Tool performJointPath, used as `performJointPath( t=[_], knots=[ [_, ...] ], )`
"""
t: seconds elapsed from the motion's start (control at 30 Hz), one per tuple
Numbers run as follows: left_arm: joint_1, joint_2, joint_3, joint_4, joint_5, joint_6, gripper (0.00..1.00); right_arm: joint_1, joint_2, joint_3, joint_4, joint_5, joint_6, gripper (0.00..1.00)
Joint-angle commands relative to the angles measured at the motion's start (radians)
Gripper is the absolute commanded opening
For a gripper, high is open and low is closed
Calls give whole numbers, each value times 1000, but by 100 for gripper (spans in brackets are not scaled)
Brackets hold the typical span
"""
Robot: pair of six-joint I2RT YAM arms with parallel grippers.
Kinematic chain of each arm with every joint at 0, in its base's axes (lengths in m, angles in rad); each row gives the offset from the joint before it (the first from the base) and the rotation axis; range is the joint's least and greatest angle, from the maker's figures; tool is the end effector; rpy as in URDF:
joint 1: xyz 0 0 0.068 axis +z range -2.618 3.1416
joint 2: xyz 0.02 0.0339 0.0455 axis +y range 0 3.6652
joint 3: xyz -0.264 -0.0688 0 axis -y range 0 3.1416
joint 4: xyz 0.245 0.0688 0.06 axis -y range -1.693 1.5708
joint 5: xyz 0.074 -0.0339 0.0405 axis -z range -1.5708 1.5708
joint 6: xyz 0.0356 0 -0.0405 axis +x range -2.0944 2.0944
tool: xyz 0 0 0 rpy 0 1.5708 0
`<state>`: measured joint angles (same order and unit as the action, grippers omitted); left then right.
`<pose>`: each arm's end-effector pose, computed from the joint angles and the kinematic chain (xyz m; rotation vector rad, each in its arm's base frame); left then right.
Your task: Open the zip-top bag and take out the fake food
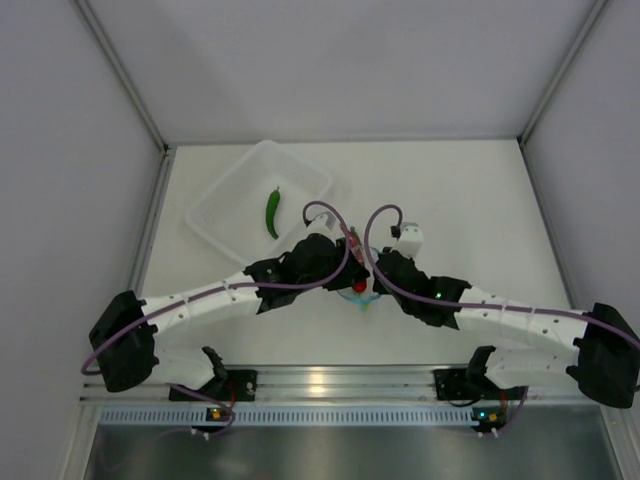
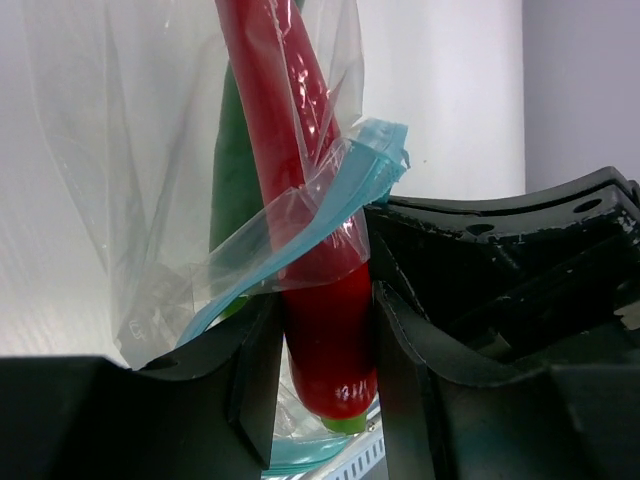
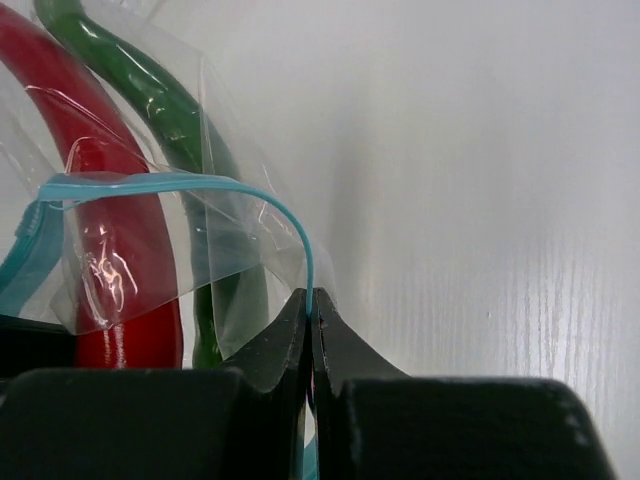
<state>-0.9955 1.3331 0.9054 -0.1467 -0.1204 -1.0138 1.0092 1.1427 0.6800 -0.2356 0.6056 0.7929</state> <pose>0.1654 -0.2472 0.2636 -0.0976 2.3263 -0.9931 0.1426 0.1886 0.2316 0.0784 2.1483 0.3650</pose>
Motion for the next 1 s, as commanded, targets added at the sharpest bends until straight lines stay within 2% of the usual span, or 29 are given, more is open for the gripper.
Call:
performJointPath(
  t=[0.0, 0.27, 0.37, 0.5, 0.7, 0.93, 0.97],
  knots=[
    [-2, -51, -54, 123, 78, -9, 0, -17, -34, 56, 4, 28, -50, 0],
    [3, -146, -171, 232, -238, -106, 0, 51, 14, 58, 64, -128, -11, 0],
    [3, -184, -227, 369, -275, -134, 0, 92, 48, 66, 68, -133, 8, 0],
    [1, -189, -237, 403, -344, -117, 0, 135, 72, 73, 76, -147, 22, 0],
    [3, -153, -206, 403, -237, -154, 0, 141, 84, 89, 30, -53, 14, 0],
    [12, -152, -241, 398, 0, -195, 0, 52, 55, 90, -4, -15, -41, 0],
    [15, -149, -247, 398, 72, -197, 0, 39, 51, 90, -5, -20, -46, 0]
  ],
)
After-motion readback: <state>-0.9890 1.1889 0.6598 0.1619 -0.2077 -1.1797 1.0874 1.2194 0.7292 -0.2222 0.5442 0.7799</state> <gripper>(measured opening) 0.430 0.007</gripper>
